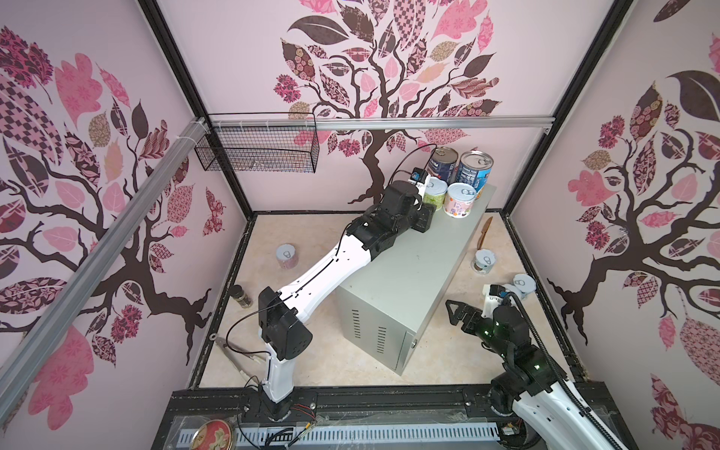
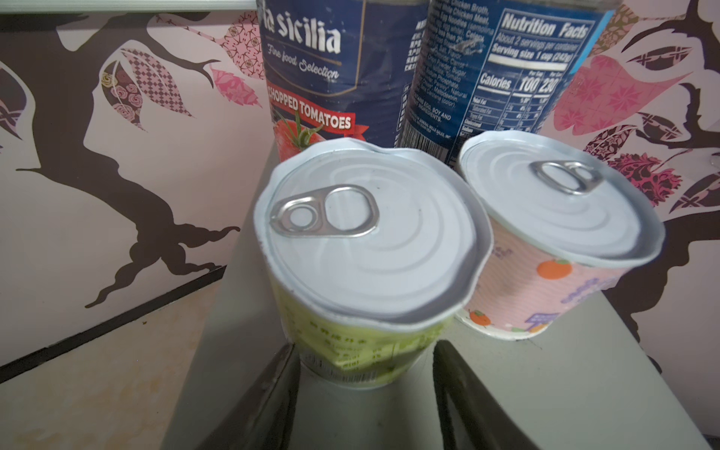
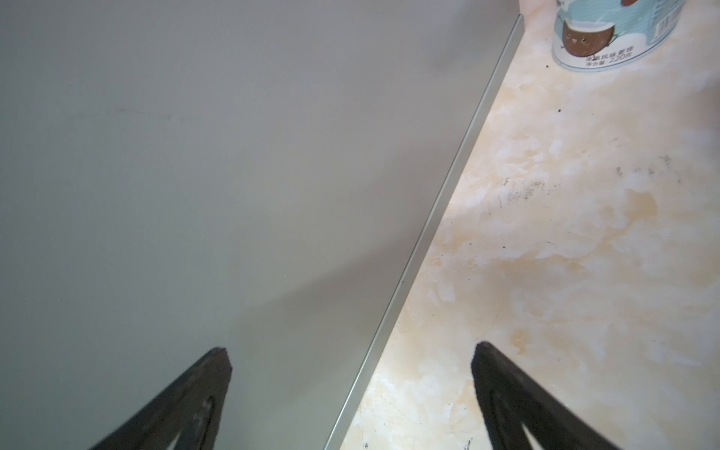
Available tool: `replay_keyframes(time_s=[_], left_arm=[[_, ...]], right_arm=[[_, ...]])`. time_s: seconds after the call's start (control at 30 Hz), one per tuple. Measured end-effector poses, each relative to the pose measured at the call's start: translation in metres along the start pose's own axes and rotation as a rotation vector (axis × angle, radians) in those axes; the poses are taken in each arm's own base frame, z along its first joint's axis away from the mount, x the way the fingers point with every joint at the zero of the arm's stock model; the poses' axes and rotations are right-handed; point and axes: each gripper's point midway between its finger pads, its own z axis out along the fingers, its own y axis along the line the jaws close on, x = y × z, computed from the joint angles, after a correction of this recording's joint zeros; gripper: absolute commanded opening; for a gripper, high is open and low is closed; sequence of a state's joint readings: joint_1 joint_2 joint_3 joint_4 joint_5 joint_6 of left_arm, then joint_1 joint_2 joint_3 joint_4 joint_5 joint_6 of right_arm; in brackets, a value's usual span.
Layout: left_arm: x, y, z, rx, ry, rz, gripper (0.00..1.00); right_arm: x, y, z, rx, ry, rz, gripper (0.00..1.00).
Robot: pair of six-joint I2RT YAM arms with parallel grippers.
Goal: Place and organize the canned foods onto the counter
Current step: 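Open the left gripper and draw it back from the cans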
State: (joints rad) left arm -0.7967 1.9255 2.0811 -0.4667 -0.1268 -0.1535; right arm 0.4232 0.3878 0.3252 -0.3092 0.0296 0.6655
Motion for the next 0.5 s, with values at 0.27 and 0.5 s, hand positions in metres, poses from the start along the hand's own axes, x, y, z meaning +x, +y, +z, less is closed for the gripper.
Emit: replay_keyframes(time_s=[0.27, 0.5], left_arm=[[0.001, 0.001, -0.008, -0.002, 0.019, 0.006, 0.79], [-0.029, 0.004, -0.071, 0.0, -0.045, 0.0, 0.98]], right_arm=[[0.001, -0.006, 0.003, 0.036, 0.005, 0.012, 1.0], [-0.016, -0.016, 0.0, 0.148, -0.032, 0.048, 1.0]])
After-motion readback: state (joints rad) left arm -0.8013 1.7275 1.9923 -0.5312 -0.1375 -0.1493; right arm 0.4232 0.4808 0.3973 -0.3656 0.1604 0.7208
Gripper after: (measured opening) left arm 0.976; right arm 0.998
